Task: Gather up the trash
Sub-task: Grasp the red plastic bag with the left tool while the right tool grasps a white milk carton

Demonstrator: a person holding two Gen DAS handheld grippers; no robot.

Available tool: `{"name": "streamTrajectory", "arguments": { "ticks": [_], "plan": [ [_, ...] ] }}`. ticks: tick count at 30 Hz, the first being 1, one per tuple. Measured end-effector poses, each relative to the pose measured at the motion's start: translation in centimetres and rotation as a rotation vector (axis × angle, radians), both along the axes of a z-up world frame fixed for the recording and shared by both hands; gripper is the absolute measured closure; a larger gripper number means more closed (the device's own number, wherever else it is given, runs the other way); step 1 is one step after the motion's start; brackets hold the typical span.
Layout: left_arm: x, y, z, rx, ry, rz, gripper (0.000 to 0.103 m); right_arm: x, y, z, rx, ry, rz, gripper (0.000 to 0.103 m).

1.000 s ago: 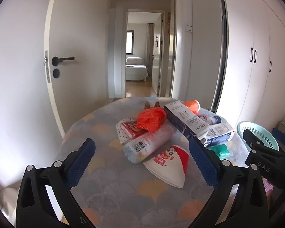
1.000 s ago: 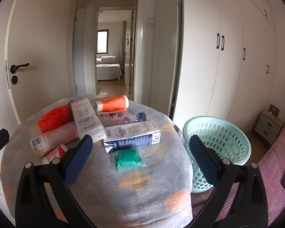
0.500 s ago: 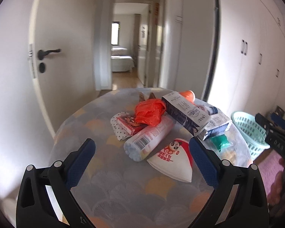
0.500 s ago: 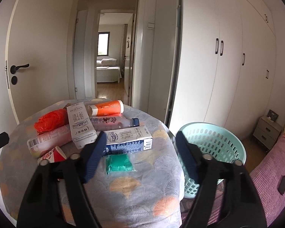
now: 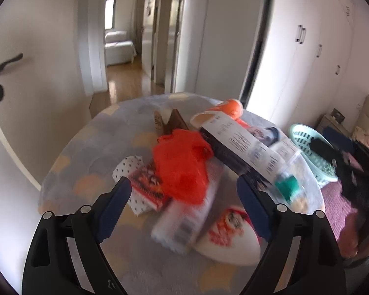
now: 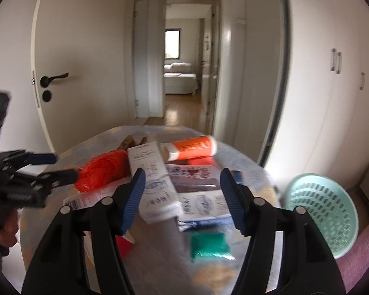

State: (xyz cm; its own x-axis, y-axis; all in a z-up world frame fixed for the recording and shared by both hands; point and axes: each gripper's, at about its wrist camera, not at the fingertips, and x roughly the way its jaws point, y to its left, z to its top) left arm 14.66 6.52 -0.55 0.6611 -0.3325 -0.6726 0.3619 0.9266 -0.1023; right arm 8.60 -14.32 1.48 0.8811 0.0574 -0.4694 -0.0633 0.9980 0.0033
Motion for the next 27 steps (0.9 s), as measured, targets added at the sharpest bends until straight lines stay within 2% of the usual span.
{"name": "streamTrajectory", "arguments": {
  "ticks": [1,5,7,11,13,14,15,19,22,27],
  "plan": [
    [0.8,-0.3,-0.1,0.005,0.011,-0.007,0.018,0.7,0.4,-0.2,-0.001,0.010,0.013,0.036],
    [4.5,-1.3,-1.1,0.019,0.099,-0.015,0.018,2.7,1.6,-1.1,-0.022,0.053,0.052,0.033],
    [5.8,-1.6,-1.6,0.026,0.117,-0.001,0.020,3.5,1.9,-1.8,-0.023,0.080,0.066,0.030],
    [7.7,-1.6,-2.6,-0.023,0.182,-0.009,0.023,5.0,2.4,-2.8,-0.025,0.134,0.094,0.025],
    [8.4,-1.9,-3.2,-0.027,0.212,-0.015,0.038,5.6,2.7,-3.4,-0.040,0.154,0.101,0.025],
    [8.5,-2.0,-3.3,-0.031,0.220,-0.022,0.040,6.0,2.9,-3.6,-0.044,0.164,0.108,0.025],
    [8.6,-2.2,-3.4,-0.031,0.216,-0.024,0.042,6.3,3.1,-3.9,-0.048,0.172,0.111,0.025],
    [8.1,-2.5,-3.0,-0.023,0.193,-0.027,0.061,7.5,3.3,-4.9,-0.058,0.202,0.108,0.025],
    [7.5,-2.4,-2.4,-0.021,0.163,-0.018,0.066,8.2,3.2,-5.4,-0.052,0.219,0.108,0.025],
    [5.9,-2.0,-0.6,-0.035,0.110,-0.016,0.067,8.8,3.3,-5.6,-0.047,0.236,0.098,0.027]
  ]
}}
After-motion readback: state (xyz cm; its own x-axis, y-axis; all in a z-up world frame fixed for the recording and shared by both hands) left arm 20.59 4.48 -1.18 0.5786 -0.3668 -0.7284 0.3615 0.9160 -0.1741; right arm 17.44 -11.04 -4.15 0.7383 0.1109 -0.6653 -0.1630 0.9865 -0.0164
